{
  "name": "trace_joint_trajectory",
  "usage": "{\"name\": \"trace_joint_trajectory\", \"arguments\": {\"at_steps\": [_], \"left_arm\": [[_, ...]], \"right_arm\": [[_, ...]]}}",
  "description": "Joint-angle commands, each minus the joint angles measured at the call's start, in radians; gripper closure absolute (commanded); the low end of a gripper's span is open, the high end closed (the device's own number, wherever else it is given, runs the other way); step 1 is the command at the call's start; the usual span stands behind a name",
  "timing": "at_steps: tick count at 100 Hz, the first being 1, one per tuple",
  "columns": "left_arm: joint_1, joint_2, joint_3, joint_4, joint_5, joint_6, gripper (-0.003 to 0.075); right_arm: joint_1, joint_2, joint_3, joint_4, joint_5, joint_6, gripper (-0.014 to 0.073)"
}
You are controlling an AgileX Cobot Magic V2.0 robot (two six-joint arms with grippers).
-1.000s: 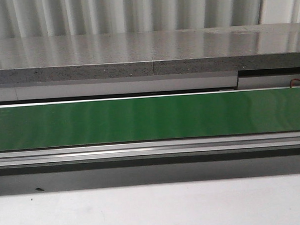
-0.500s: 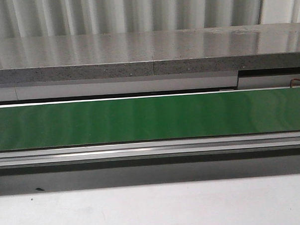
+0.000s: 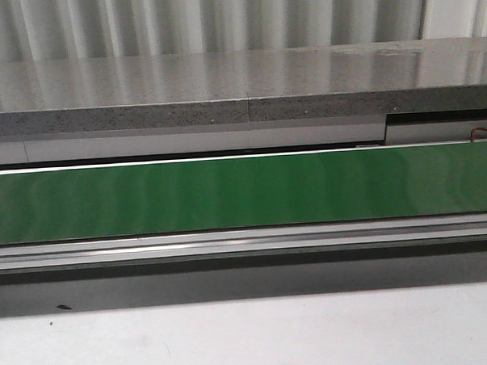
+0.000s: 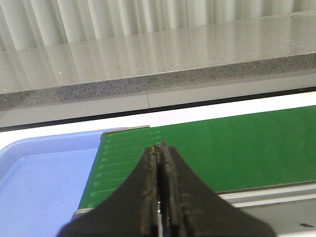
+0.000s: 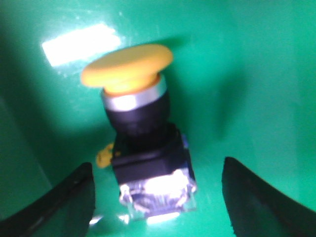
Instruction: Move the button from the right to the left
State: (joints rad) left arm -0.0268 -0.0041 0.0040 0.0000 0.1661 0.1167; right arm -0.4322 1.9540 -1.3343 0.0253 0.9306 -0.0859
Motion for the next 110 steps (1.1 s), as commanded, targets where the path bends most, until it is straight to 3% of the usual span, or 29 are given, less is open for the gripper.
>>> {"name": "trace_joint_trajectory", "arguments": {"at_steps": [1, 9, 18, 26, 65, 88, 110], "left_arm": [[0.001, -0.032, 0.038, -0.008, -0.079, -0.001, 0.0741], [0.001, -0.032, 0.038, -0.008, -0.079, -0.001, 0.0741], [0.001, -0.032, 0.038, -0.008, -0.079, -0.001, 0.0741], [0.001, -0.032, 0.038, -0.008, -0.079, -0.001, 0.0741], [0.001, -0.032, 0.038, -0.008, -0.079, -0.001, 0.0741], [0.001, -0.032, 0.038, -0.008, -0.079, -0.001, 0.0741], [0.001, -0.032, 0.038, -0.008, -0.079, -0.001, 0.0741]], "right_arm": [[-0.006, -0.039, -0.034, -0.002, -0.011, -0.014, 0.0065], [-0.006, -0.039, -0.038, -0.002, -0.012, -0.014, 0.0146], [-0.006, -0.039, -0.038, -0.002, -0.012, -0.014, 0.03], [-0.006, -0.039, -0.038, -0.002, -0.018, -0.014, 0.0359], [0.01, -0.203, -0.038, -0.003, 0.015, -0.014, 0.0355], [0.103, -0.35, -0.038, -0.003, 0.061, 0.006, 0.0355], [0.208, -0.369, -0.023, 0.008, 0.132, 0.009, 0.0355]]}}
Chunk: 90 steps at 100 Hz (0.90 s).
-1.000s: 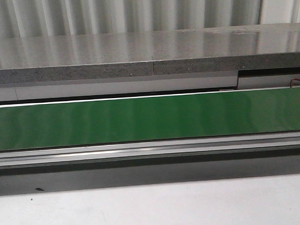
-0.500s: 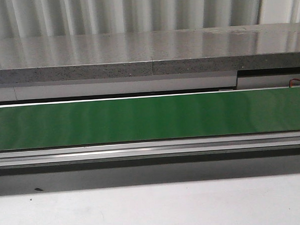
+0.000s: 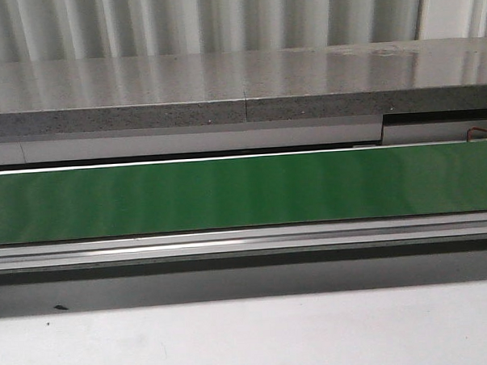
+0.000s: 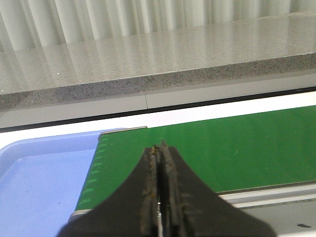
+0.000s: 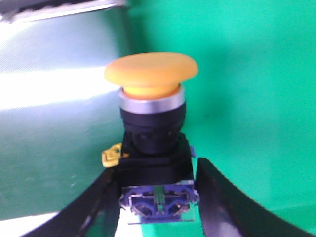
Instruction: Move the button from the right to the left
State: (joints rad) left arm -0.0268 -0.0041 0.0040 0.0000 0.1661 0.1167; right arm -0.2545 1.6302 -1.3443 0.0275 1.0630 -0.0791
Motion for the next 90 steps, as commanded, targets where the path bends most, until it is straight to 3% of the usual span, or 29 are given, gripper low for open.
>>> {"name": "trace_joint_trajectory", "arguments": {"at_steps": [1, 41, 48, 59, 66, 90], "left_arm": [[0.001, -0.032, 0.038, -0.008, -0.079, -0.001, 0.0741], [0.001, -0.032, 0.038, -0.008, -0.079, -0.001, 0.0741], [0.001, -0.032, 0.038, -0.008, -0.079, -0.001, 0.0741], [0.001, -0.032, 0.038, -0.008, -0.079, -0.001, 0.0741], [0.001, -0.032, 0.038, -0.008, -0.079, -0.001, 0.0741], [0.001, -0.032, 0.038, -0.008, -0.079, -0.001, 0.0741]], "right_arm": [[0.034, -0.045, -0.009, 0.01, 0.0, 0.002, 0.0355], [0.062, 0.039, 0.046, 0.05, -0.039, 0.002, 0.035], [0.062, 0.039, 0.044, 0.05, -0.048, 0.002, 0.0288], [0.062, 0.039, 0.037, 0.05, -0.046, 0.0, 0.0104], [0.062, 0.036, 0.037, 0.056, -0.039, 0.0, 0.0047], [0.076, -0.031, 0.037, 0.164, -0.025, -0.084, 0.0043]]}}
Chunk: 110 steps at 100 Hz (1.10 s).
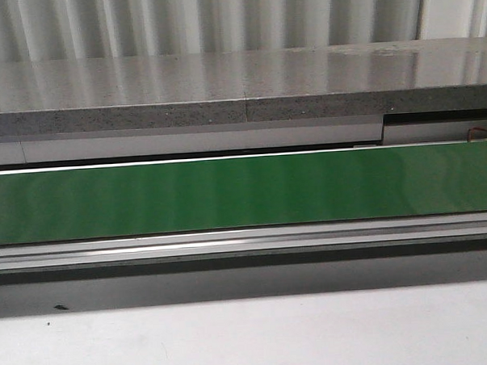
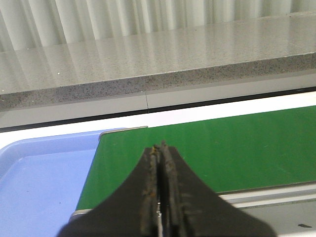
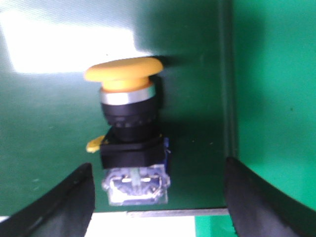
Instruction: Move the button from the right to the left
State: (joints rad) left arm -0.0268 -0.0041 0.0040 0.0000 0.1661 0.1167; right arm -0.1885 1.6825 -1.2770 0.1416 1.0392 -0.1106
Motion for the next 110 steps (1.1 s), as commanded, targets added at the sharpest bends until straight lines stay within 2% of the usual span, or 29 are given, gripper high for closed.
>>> {"name": "trace_joint_trajectory", "arguments": {"at_steps": [1, 15, 27, 34, 53, 60, 110], "left_arm": [[0.001, -0.032, 0.038, -0.008, -0.079, -0.001, 0.0741], [0.001, -0.032, 0.038, -0.008, -0.079, -0.001, 0.0741], [0.001, -0.032, 0.038, -0.008, -0.079, -0.001, 0.0741], [0.001, -0.032, 0.038, -0.008, -0.079, -0.001, 0.0741], [0.001, -0.032, 0.038, -0.008, -0.079, -0.001, 0.0741], [0.001, -0.032, 0.038, -0.008, -0.079, -0.001, 0.0741], [0.001, -0.032, 0.038, -0.008, -0.079, -0.001, 0.0741]], "right_arm": [[0.014, -0.091, -0.031, 0.055, -0.001, -0.059, 0.0043], [0.064, -0.164, -0.023, 0.06, 0.005, -0.073, 0.0047], [0.116, -0.234, 0.009, 0.06, -0.012, -0.073, 0.0116], [0.146, -0.282, 0.042, 0.058, -0.043, -0.073, 0.0214], [0.211, -0.41, 0.145, 0.055, -0.098, -0.073, 0.0572], [0.225, -0.458, 0.184, 0.051, -0.124, -0.073, 0.0665], [0.234, -0.916, 0.523, 0.048, -0.404, -0.073, 0.0662]]}}
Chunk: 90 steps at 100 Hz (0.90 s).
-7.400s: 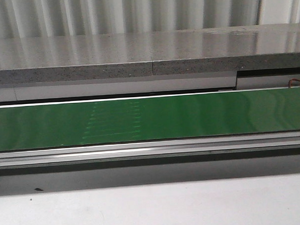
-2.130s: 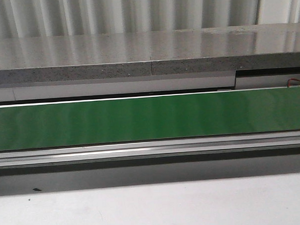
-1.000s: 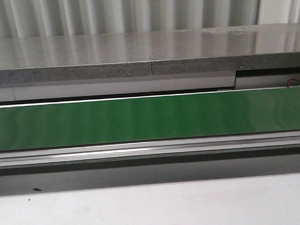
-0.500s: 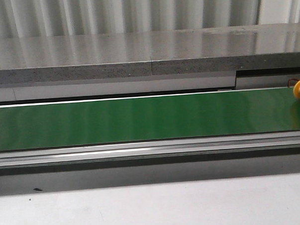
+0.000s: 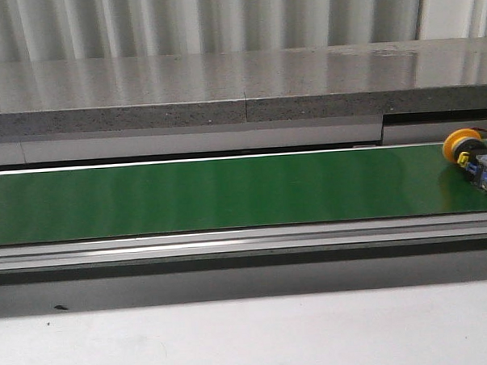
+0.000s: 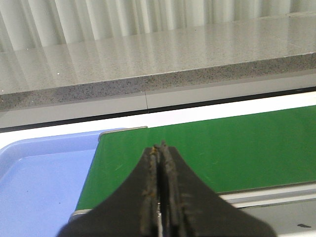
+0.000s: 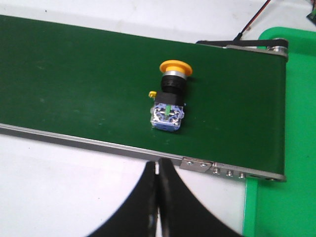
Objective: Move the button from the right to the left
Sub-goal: 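Set the button on the belt and open the right gripper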
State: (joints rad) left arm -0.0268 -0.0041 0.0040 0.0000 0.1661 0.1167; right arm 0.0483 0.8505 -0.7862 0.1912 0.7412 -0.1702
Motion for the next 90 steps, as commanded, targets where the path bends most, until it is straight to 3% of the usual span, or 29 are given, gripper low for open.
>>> {"name": "trace_joint_trajectory", "arguments": {"at_steps": [1, 47, 90], "left_arm": [[0.001, -0.032, 0.038, -0.008, -0.079, -0.001, 0.0741], [0.001, -0.032, 0.038, -0.008, -0.079, -0.001, 0.0741], [0.001, -0.032, 0.038, -0.008, -0.13, -0.001, 0.0741]], "right_arm": [[-0.002, -0.099, 0.037, -0.002, -0.109, -0.014, 0.0662], [-0.002, -0.494, 0.32, -0.002, -0.264, -0.014, 0.0662], [-0.002, -0.536, 0.376, -0.002, -0.282, -0.014, 0.0662]]}}
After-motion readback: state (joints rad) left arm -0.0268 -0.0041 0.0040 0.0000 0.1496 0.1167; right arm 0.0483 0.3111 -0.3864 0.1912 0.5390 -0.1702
